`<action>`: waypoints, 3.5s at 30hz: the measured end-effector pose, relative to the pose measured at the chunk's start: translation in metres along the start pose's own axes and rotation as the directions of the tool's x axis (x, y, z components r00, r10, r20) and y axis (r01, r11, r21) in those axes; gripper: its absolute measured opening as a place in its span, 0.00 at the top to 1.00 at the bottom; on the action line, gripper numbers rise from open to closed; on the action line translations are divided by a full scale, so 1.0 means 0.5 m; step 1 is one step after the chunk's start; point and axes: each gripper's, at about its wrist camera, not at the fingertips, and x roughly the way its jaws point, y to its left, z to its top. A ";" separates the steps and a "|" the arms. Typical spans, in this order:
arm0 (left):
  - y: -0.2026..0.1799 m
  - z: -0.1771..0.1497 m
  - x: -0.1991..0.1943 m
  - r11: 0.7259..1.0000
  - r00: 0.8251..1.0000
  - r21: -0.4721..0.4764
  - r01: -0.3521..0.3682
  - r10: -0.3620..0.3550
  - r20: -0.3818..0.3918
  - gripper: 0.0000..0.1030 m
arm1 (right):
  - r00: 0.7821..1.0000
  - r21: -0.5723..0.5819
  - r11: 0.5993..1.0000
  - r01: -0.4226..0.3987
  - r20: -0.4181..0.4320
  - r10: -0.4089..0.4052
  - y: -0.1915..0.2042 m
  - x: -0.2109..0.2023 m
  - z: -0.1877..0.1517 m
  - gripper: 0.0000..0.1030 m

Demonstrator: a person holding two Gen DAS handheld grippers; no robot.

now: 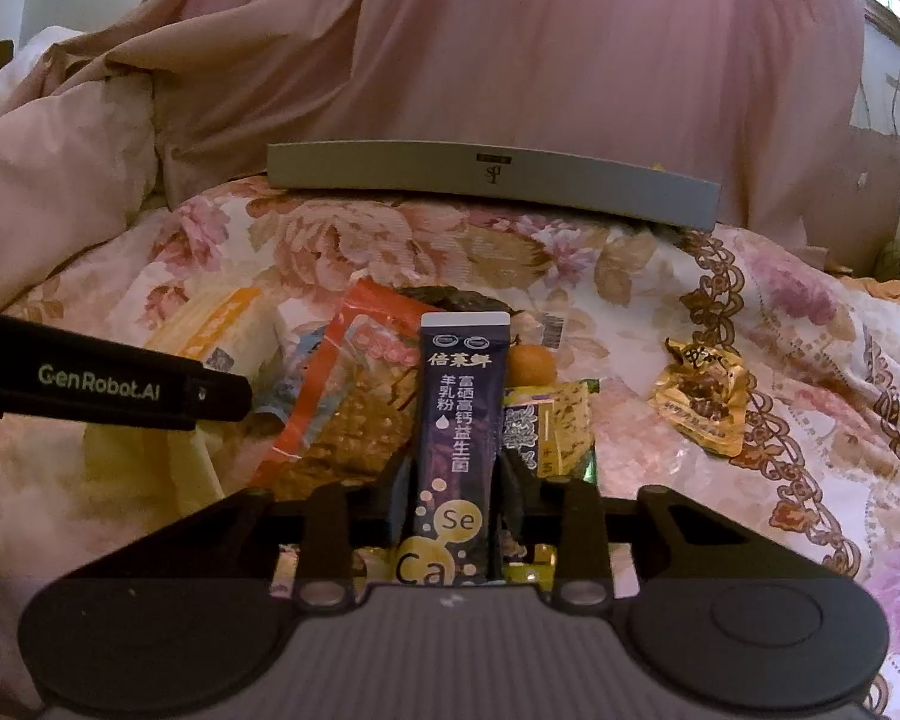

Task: Organize snacks
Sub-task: 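Grasp the yellow-orange cake pack with left tool while right tool grasps purple stick, then lift both held snacks and carry them over the gray tray, then open left tool dropping the cake while right tool releases the stick into tray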

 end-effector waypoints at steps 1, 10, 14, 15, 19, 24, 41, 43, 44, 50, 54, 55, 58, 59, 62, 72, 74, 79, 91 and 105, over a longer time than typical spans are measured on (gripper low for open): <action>0.000 0.000 -0.001 1.000 1.000 -0.007 0.003 -0.003 0.000 0.47 | 1.000 0.001 1.000 0.000 0.000 0.000 0.000 -0.001 0.000 0.70; 0.003 -0.007 -0.021 0.998 1.000 -0.065 0.017 -0.018 -0.007 0.48 | 1.000 -0.041 0.999 0.018 0.025 -0.017 0.012 -0.019 -0.002 0.73; -0.003 -0.009 -0.039 0.997 1.000 -0.074 0.024 -0.024 0.009 0.50 | 0.998 -0.098 0.995 0.034 0.064 -0.028 0.027 -0.036 -0.002 0.73; -0.006 -0.009 -0.045 0.997 0.999 -0.073 0.029 -0.028 0.017 0.50 | 0.997 -0.111 0.993 0.038 0.077 -0.030 0.030 -0.041 -0.001 0.73; -0.019 -0.009 -0.061 0.997 0.998 -0.060 0.051 -0.049 0.031 0.50 | 0.992 -0.141 0.989 0.053 0.123 -0.035 0.038 -0.060 0.004 0.73; -0.023 -0.004 -0.080 0.994 0.995 -0.075 0.082 -0.077 0.068 0.50 | 0.986 -0.148 0.987 0.062 0.162 -0.037 0.035 -0.078 0.013 0.73; 0.007 0.170 -0.043 0.972 0.971 -0.204 0.116 -0.068 0.229 0.51 | 0.969 -0.068 0.996 0.059 0.243 -0.041 -0.061 -0.044 0.167 0.73; 0.010 0.210 -0.027 0.971 0.964 -0.205 0.124 -0.068 0.257 0.51 | 0.968 -0.063 0.997 0.051 0.248 -0.034 -0.075 -0.016 0.209 0.73; 0.012 0.234 -0.016 0.971 0.959 -0.206 0.125 -0.065 0.275 0.51 | 0.968 -0.057 0.997 0.046 0.248 -0.030 -0.082 -0.001 0.230 0.73; 0.034 0.357 0.069 0.970 0.938 -0.216 0.111 -0.031 0.344 0.51 | 0.968 0.013 1.000 0.008 0.252 -0.011 -0.113 0.123 0.361 0.73; 0.060 0.418 0.128 0.967 0.935 -0.238 0.086 0.004 0.355 0.51 | 0.968 0.055 0.998 0.000 0.249 -0.013 -0.116 0.208 0.411 0.73; 0.066 0.425 0.140 0.966 0.935 -0.245 0.082 0.011 0.354 0.51 | 0.971 0.068 0.998 -0.004 0.238 -0.012 -0.116 0.230 0.419 0.73; 0.080 0.438 0.183 0.962 0.942 -0.267 0.058 0.036 0.333 0.51 | 0.983 0.093 0.996 -0.011 0.181 -0.006 -0.119 0.294 0.426 0.73; 0.085 0.437 0.199 0.961 0.947 -0.272 0.052 0.039 0.319 0.51 | 0.988 0.096 0.995 -0.013 0.158 -0.002 -0.120 0.311 0.425 0.73; 0.087 0.431 0.233 0.966 0.959 -0.257 0.035 0.040 0.281 0.51 | 0.996 0.100 0.995 -0.030 0.082 0.022 -0.122 0.352 0.413 0.73; 0.070 0.394 0.255 0.988 0.961 -0.151 0.021 0.021 0.276 0.53 | 0.998 0.091 0.995 -0.050 0.034 0.047 -0.121 0.363 0.363 0.72; 0.064 0.385 0.244 0.991 0.961 -0.131 0.018 0.018 0.275 0.53 | 0.998 0.110 0.992 -0.064 0.033 0.061 -0.125 0.354 0.360 0.72; 0.052 0.344 0.221 0.994 0.959 -0.108 0.010 0.021 0.282 0.53 | 0.996 0.092 0.992 -0.081 0.038 0.078 -0.130 0.336 0.342 0.72; 0.053 0.354 0.212 0.995 0.963 -0.103 -0.005 0.033 0.268 0.42 | 0.995 0.060 0.996 -0.062 0.077 0.057 -0.131 0.321 0.349 0.61; 0.028 0.347 0.056 0.988 0.919 -0.154 0.029 0.034 0.393 0.02 | 0.946 0.029 0.999 -0.022 0.325 0.011 -0.116 0.114 0.347 0.11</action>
